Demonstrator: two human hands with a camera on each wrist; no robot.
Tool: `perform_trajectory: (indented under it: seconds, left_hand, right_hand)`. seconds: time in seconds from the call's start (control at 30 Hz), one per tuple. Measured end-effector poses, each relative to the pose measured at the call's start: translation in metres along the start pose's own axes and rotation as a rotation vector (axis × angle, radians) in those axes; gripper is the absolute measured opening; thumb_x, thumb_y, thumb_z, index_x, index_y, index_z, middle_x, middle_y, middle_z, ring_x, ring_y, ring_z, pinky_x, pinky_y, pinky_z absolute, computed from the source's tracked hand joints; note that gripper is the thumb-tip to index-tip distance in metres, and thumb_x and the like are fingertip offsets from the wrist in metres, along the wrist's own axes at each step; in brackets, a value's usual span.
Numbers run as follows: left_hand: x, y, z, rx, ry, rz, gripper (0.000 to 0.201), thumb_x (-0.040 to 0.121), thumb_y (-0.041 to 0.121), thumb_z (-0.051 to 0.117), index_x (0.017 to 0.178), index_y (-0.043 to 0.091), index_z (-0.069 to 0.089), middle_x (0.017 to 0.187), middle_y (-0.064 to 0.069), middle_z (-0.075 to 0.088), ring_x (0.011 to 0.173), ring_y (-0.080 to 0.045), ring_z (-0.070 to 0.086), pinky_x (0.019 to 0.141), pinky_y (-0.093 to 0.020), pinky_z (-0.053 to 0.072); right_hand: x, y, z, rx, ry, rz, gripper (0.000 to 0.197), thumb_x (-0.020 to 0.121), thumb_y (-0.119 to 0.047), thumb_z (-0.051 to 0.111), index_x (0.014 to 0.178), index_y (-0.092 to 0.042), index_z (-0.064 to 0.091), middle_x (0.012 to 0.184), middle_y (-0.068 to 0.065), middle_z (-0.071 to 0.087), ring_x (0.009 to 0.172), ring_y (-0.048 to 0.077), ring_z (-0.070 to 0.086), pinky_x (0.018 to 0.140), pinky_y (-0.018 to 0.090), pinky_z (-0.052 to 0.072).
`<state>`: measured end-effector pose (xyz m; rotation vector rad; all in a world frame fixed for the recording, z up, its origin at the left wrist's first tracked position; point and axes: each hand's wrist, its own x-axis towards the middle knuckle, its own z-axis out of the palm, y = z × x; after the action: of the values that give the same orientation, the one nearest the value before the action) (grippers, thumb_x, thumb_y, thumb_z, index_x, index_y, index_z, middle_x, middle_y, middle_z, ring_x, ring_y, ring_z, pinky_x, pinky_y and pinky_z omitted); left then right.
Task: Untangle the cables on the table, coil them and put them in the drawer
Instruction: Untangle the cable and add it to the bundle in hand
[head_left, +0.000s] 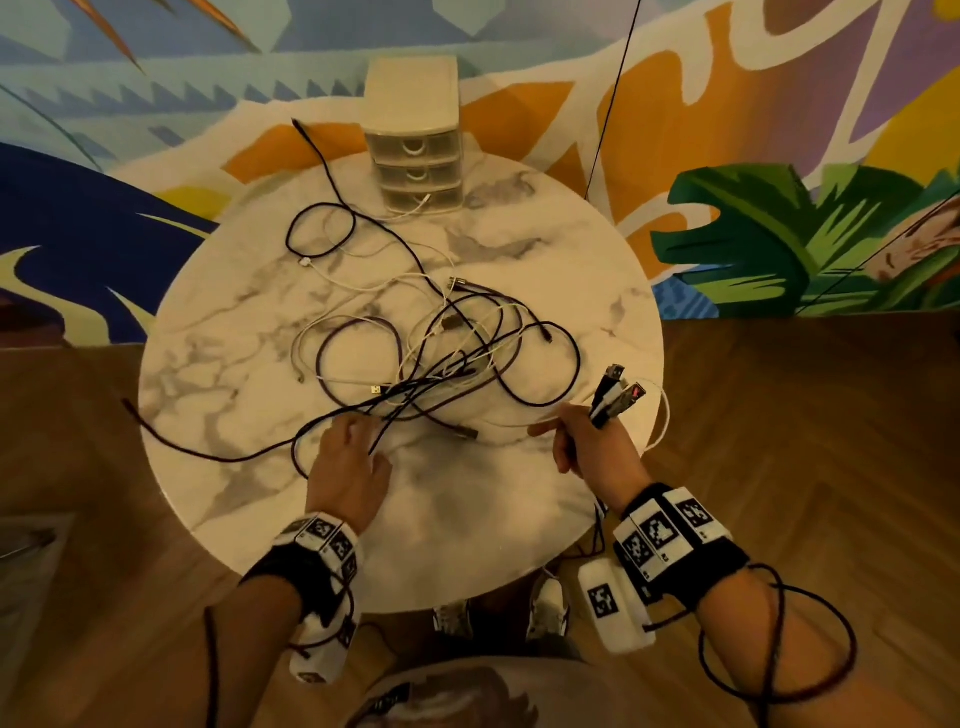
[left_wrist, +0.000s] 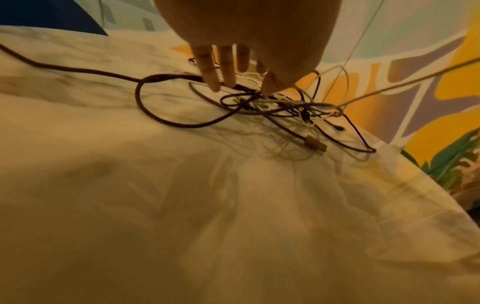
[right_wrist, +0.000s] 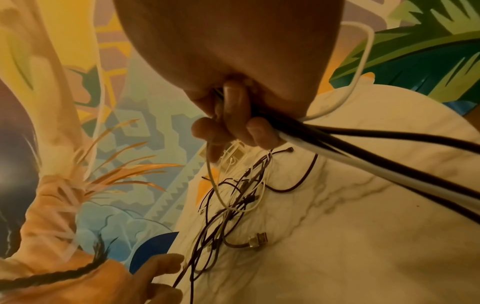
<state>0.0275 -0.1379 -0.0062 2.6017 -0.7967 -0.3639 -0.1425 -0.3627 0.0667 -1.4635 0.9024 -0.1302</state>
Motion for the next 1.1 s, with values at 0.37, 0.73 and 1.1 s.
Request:
perform_trajectory:
  seconds: [0.37, 0.73, 1.1]
  left_hand:
    - [0.019, 0.081, 0.027, -0.109, -0.302, 0.314, 0.023, 0.095, 0.020, 0.049, 0.113, 0.011, 0.061, 0.115, -0.006, 0.054, 0.097, -0.022, 0.057, 0.086, -0.031, 0.044]
    - [0.080, 0.065, -0.002, -0.128, -0.068, 0.287, 0.028, 0.098, 0.019, 0.044, 0.113, 0.004, 0.062, 0.117, -0.013, 0.056, 0.106, -0.028, 0.054, 0.092, -0.030, 0.038]
    - [0.028, 0.072, 0.018, 0.025, -0.045, 0.417, 0.033, 0.095, 0.018, 0.046, 0.126, 0.010, 0.055, 0.126, -0.010, 0.055, 0.110, -0.027, 0.056, 0.088, -0.037, 0.050]
  right_hand:
    - [-0.010, -0.001, 0.006, -0.094, -0.073, -0.034, 0.050, 0.101, -0.019, 0.034, 0.069, -0.008, 0.071, 0.041, 0.005, 0.047, 0.040, 0.011, 0.037, 0.049, 0.018, 0.034]
    - [-0.013, -0.013, -0.019, 0.271, 0.290, -0.208, 0.057, 0.104, -0.033, 0.027, 0.070, -0.017, 0.070, 0.051, 0.010, 0.042, 0.042, 0.014, 0.031, 0.043, 0.021, 0.027]
    - [0.008, 0.006, 0.045, 0.193, 0.031, 0.009, 0.050, 0.101, -0.033, 0.036, 0.074, -0.010, 0.071, 0.045, 0.002, 0.040, 0.039, 0.011, 0.032, 0.041, 0.022, 0.023]
